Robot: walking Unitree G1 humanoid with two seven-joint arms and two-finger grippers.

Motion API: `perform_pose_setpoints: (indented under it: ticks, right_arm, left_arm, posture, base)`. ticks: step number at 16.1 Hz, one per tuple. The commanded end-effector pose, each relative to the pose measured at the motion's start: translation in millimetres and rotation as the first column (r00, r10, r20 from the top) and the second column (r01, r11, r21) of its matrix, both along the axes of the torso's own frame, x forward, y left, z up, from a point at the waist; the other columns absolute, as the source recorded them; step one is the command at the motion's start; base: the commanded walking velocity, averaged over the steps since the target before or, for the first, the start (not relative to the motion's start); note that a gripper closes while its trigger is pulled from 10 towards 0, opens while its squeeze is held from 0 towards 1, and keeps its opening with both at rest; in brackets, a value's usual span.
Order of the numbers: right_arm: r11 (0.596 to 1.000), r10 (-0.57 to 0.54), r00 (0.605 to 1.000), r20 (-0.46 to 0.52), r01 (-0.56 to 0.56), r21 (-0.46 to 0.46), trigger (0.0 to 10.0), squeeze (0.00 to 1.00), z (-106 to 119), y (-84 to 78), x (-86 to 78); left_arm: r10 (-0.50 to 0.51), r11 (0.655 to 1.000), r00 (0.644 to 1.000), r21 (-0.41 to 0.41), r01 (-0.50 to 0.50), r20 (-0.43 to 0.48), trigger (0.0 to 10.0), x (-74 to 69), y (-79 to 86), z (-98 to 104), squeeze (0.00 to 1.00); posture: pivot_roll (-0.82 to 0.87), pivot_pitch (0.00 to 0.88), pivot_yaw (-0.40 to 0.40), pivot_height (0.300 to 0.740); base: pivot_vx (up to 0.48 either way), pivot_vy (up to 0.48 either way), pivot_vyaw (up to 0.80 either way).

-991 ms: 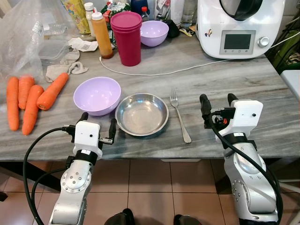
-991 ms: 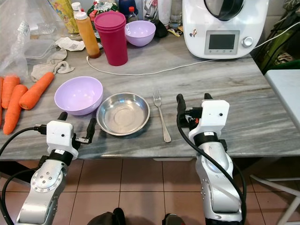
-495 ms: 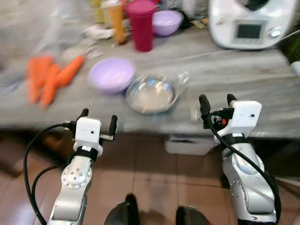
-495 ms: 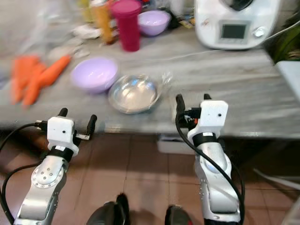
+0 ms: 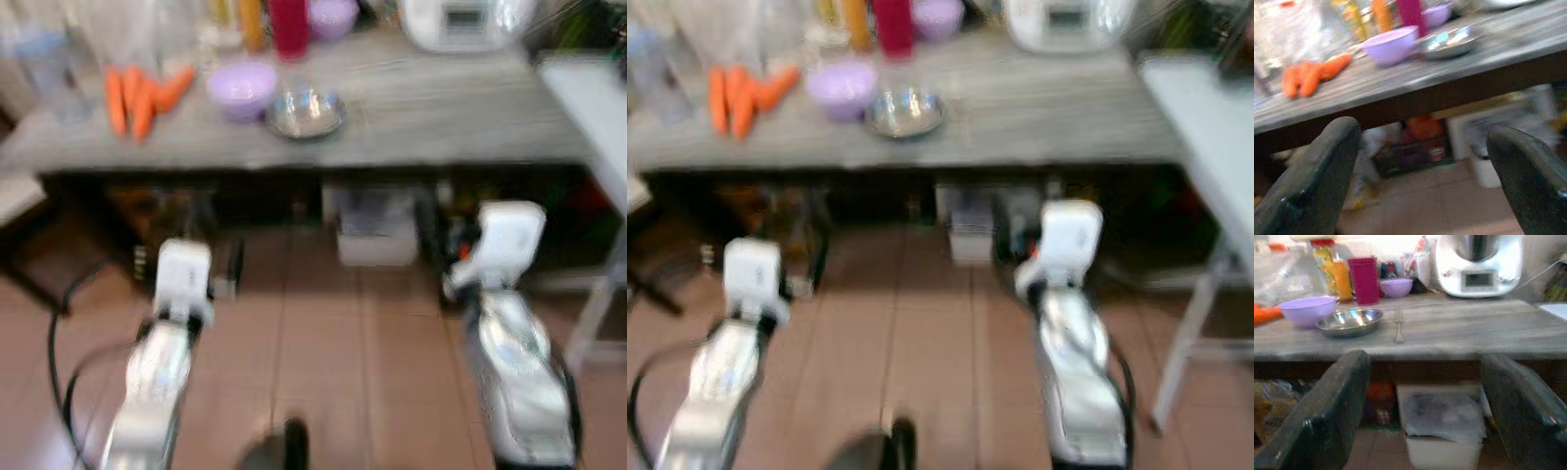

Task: Setting the table

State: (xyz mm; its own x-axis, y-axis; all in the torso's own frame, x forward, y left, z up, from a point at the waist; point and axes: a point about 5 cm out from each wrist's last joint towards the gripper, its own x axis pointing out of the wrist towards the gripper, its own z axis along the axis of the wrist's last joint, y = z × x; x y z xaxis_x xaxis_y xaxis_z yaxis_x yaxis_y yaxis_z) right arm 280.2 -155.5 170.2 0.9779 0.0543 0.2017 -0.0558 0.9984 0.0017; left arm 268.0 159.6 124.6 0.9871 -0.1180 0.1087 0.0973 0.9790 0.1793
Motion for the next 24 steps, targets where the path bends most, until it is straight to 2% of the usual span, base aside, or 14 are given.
perform_pose_setpoints:
  ticks: [1, 10, 18, 24]
  right_arm:
    - [1.000, -0.012, 0.999, 0.031, 0.012, 0.001, 10.0, 0.00, 6.4, -2.8, 0.4]
    - [1.000, -0.009, 1.000, 0.024, 0.009, 0.004, 10.0, 0.00, 2.8, 0.2, 0.9]
    - [1.000, -0.012, 1.000, 0.025, 0.011, 0.012, 10.0, 0.00, 4.7, -0.8, -1.0]
    - [0.999, -0.034, 0.998, 0.055, 0.034, 0.007, 10.0, 0.00, 13.4, -4.3, -1.5]
  left_arm:
    - [-0.043, 0.999, 0.998, -0.010, 0.043, 0.037, 10.0, 1.5, -2.1, 9.3, 0.00]
    - [-0.130, 0.991, 0.991, -0.037, 0.130, 0.003, 10.0, -0.5, -7.0, 8.7, 0.00]
    - [-0.166, 0.984, 0.986, -0.063, 0.165, -0.005, 10.0, -1.5, -11.0, 9.3, 0.00]
    - [-0.182, 0.979, 0.983, -0.086, 0.183, 0.020, 10.0, 1.2, -16.1, 18.4, 0.00]
  posture:
    - [-0.13, 0.148, 0.074, 0.740]
    - [-0.12, 0.147, 0.083, 0.740]
    - [-0.13, 0.155, 0.091, 0.740]
    - [-0.13, 0.157, 0.082, 0.740]
  base:
    - [0.000, 0.000, 0.00]
    - [0.000, -0.028, 0.00]
    - [0.000, -0.360, 0.00]
    - [0.000, -0.480, 0.00]
